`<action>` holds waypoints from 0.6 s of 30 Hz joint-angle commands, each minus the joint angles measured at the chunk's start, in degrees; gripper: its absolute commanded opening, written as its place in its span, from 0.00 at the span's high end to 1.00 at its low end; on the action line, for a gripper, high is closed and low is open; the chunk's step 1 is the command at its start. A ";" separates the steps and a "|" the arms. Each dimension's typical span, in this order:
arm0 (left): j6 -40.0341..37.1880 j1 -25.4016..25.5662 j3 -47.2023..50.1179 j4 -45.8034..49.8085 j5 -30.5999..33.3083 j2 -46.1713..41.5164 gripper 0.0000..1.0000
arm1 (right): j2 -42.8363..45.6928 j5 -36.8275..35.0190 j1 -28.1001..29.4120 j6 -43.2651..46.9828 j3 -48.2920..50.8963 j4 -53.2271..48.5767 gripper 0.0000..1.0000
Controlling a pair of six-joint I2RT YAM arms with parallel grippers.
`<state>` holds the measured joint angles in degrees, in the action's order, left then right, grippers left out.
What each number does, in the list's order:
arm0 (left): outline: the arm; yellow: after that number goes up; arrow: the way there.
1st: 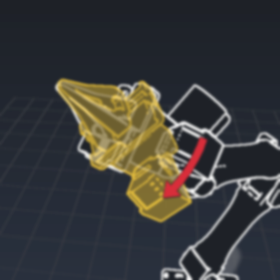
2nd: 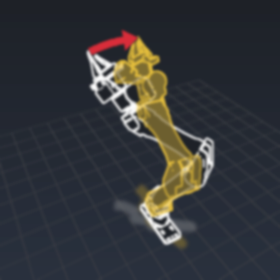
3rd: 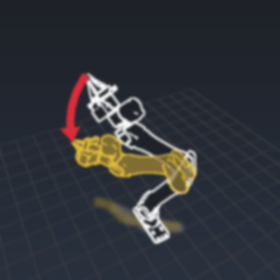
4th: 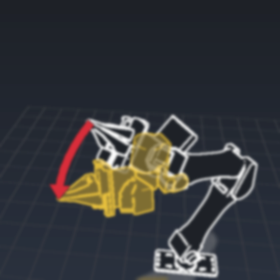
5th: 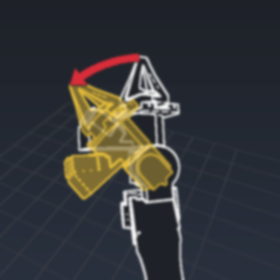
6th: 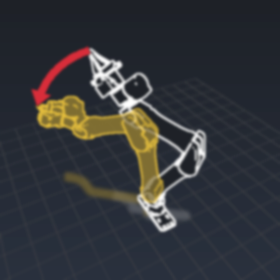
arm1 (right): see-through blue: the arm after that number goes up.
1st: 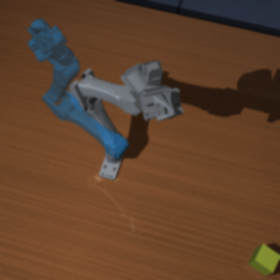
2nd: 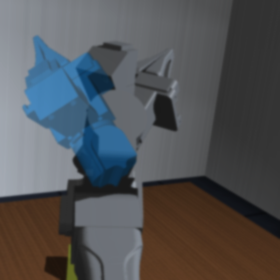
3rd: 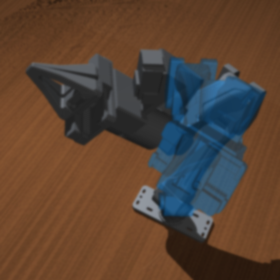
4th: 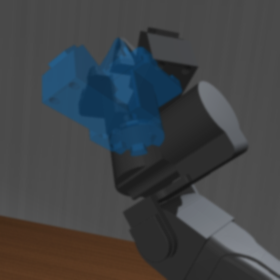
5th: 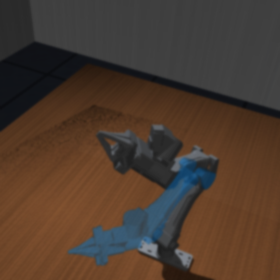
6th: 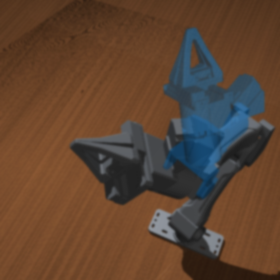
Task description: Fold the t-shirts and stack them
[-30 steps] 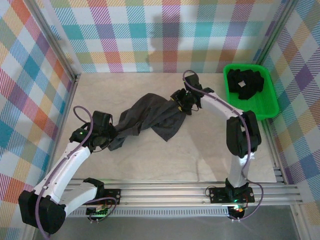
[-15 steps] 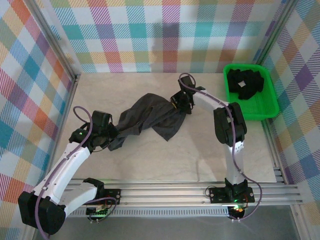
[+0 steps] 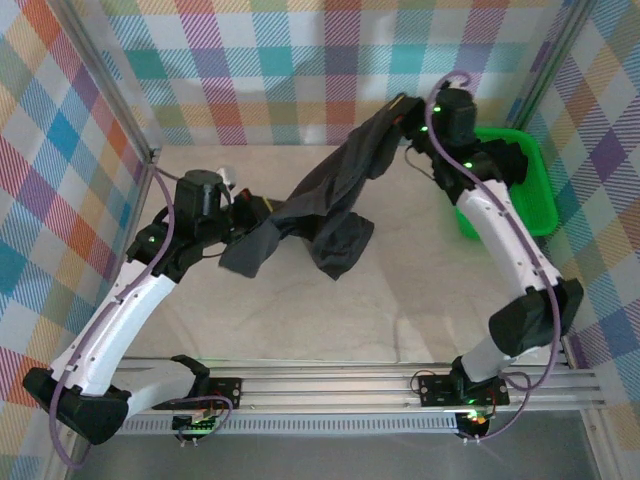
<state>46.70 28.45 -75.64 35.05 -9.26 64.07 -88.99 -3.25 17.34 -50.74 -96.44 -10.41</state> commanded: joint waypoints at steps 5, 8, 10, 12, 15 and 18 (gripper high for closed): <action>1.12 12.79 -12.20 -10.68 -5.13 3.39 1.00 | 6.37 3.97 -8.74 -0.27 -0.68 13.81 1.00; 1.72 18.60 -17.05 -14.04 -5.19 6.16 1.00 | 6.64 5.99 -12.21 -2.30 -2.88 16.07 1.00; 2.16 21.48 -20.61 -16.22 -5.55 8.12 1.00 | 5.84 7.14 -13.84 -2.99 -4.75 16.66 1.00; 2.52 23.04 -23.87 -18.05 -5.75 9.58 1.00 | 4.23 8.25 -14.72 -3.28 -6.62 17.02 1.00; 2.18 23.32 -27.28 -17.34 -3.17 10.75 1.00 | -1.34 12.06 -14.88 -3.40 -11.89 17.02 1.00; 1.19 21.90 -26.58 -11.18 6.14 9.44 1.00 | -9.89 18.63 -13.92 -5.07 -19.18 16.02 1.00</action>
<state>48.58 51.22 -100.79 21.65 -10.61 75.31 -92.16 8.05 2.44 -53.87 -111.11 2.52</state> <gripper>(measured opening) 0.057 0.053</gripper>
